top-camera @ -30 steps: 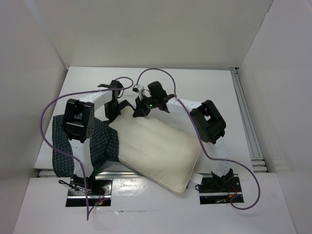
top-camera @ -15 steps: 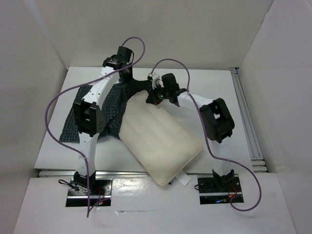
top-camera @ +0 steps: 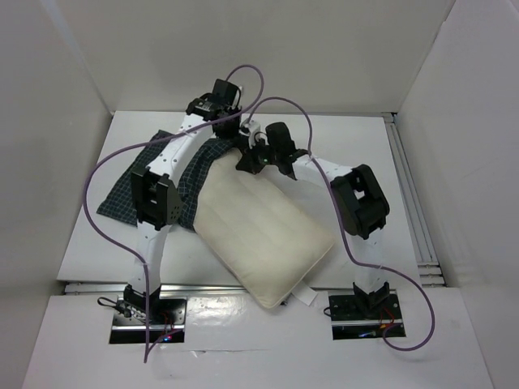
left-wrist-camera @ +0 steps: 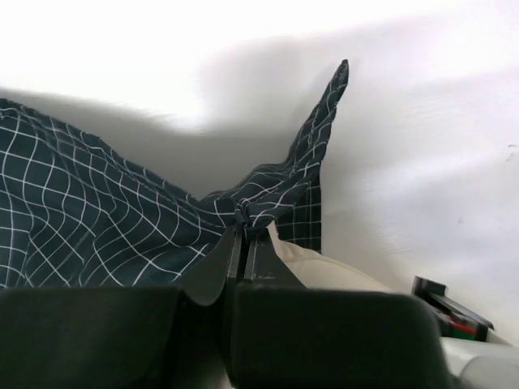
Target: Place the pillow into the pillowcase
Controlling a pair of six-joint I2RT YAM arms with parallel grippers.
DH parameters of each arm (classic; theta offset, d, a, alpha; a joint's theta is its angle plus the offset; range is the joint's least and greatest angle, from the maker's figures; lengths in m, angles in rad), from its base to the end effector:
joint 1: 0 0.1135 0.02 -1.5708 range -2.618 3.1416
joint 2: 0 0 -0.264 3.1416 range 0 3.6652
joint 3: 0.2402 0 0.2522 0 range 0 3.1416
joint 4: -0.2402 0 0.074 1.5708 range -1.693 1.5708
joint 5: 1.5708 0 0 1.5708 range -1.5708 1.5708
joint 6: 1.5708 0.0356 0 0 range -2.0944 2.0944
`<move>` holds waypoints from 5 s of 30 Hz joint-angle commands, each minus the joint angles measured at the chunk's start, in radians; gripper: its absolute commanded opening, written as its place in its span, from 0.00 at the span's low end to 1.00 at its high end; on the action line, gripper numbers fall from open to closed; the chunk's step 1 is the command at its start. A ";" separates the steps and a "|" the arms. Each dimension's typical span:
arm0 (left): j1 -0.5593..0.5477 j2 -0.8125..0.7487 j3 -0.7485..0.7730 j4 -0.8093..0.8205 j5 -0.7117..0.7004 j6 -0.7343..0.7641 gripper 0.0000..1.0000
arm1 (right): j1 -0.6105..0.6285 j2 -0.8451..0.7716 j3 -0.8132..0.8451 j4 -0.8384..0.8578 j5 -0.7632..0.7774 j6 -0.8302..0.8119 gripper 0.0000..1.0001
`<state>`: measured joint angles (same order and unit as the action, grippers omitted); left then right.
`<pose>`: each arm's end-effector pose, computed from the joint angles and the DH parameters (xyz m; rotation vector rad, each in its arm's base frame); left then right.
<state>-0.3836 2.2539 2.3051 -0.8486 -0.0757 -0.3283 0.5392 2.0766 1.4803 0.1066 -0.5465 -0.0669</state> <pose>0.4690 -0.1864 0.3124 0.0291 2.3797 -0.2532 0.3993 0.2605 0.2074 -0.9465 1.8647 0.8515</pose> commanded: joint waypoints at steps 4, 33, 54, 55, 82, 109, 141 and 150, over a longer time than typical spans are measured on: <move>-0.050 -0.014 0.089 0.144 0.157 -0.026 0.00 | 0.030 -0.062 -0.054 0.217 -0.150 0.013 0.00; -0.257 -0.177 -0.298 0.345 0.470 0.020 0.00 | -0.173 0.131 -0.283 1.170 -0.113 0.907 0.00; -0.325 -0.378 -0.359 0.123 -0.149 0.058 1.00 | -0.252 0.086 -0.390 1.161 -0.112 0.899 0.00; -0.307 -0.364 -0.342 0.103 -0.182 0.040 1.00 | -0.243 0.086 -0.390 1.145 -0.112 0.889 0.00; -0.113 0.039 -0.090 0.048 -0.256 0.156 0.42 | -0.216 0.077 -0.382 0.950 -0.118 0.762 0.00; -0.241 -0.278 -0.380 0.191 -0.292 0.081 0.00 | -0.029 -0.022 -0.334 0.891 -0.367 0.610 0.00; -0.336 -0.358 -0.698 0.122 -0.260 -0.187 1.00 | -0.174 0.094 -0.482 1.458 -0.220 1.104 0.42; -0.336 -0.563 -0.713 0.163 -0.257 -0.178 1.00 | -0.229 -0.290 -0.575 0.671 -0.198 0.733 0.76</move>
<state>-0.7204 1.8137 1.5776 -0.7078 -0.3260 -0.5018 0.3222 1.9453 0.8730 1.1290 -0.7704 0.8646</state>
